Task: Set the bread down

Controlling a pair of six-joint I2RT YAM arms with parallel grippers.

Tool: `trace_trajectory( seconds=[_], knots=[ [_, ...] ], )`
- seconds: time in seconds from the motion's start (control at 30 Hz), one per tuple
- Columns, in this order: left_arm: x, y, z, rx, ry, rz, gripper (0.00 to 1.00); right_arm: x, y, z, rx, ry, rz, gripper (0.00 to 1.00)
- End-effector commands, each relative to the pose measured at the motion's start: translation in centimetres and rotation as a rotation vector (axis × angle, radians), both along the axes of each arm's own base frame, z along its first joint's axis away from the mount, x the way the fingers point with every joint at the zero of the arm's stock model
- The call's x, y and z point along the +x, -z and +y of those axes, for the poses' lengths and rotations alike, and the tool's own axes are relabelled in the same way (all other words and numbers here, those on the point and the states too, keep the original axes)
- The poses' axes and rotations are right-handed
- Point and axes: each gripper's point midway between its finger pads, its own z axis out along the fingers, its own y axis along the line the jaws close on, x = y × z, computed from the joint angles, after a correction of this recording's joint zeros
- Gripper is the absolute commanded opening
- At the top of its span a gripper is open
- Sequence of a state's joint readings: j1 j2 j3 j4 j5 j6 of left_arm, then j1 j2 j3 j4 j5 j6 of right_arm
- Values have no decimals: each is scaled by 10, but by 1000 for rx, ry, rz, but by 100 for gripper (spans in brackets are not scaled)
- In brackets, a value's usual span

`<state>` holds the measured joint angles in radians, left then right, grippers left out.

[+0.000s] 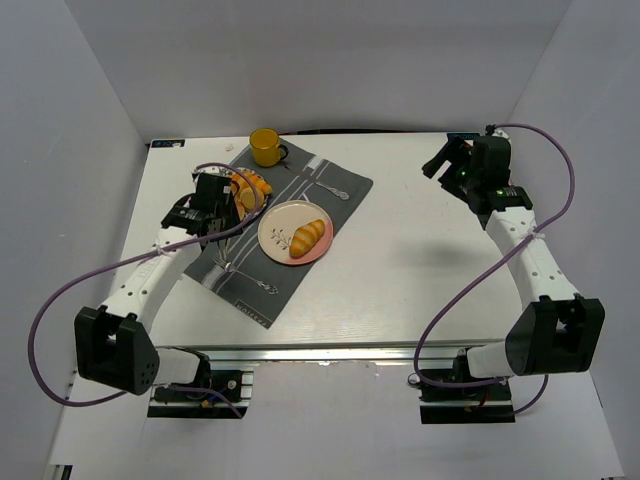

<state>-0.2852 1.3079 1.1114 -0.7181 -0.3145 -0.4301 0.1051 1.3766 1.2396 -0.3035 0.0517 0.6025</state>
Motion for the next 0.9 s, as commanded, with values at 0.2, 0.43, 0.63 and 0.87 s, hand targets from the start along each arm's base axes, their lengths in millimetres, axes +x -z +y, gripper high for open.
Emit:
trace_trajectory(
  seconds=[0.2,0.43,0.63,0.87],
  knots=[
    [22,12,-3,-36,6,-19,60,8,3,2,1,-11,-16,87],
    [24,36,-1,-41,1,23,59,9,5,3,4,-14,-11,87],
    [25,44,2,-45,-2,36,50,10,6,6,19,-29,-9,87],
    [21,13,18,5,-50,-8,34,11,7,8,26,-34,-10,87]
  ],
)
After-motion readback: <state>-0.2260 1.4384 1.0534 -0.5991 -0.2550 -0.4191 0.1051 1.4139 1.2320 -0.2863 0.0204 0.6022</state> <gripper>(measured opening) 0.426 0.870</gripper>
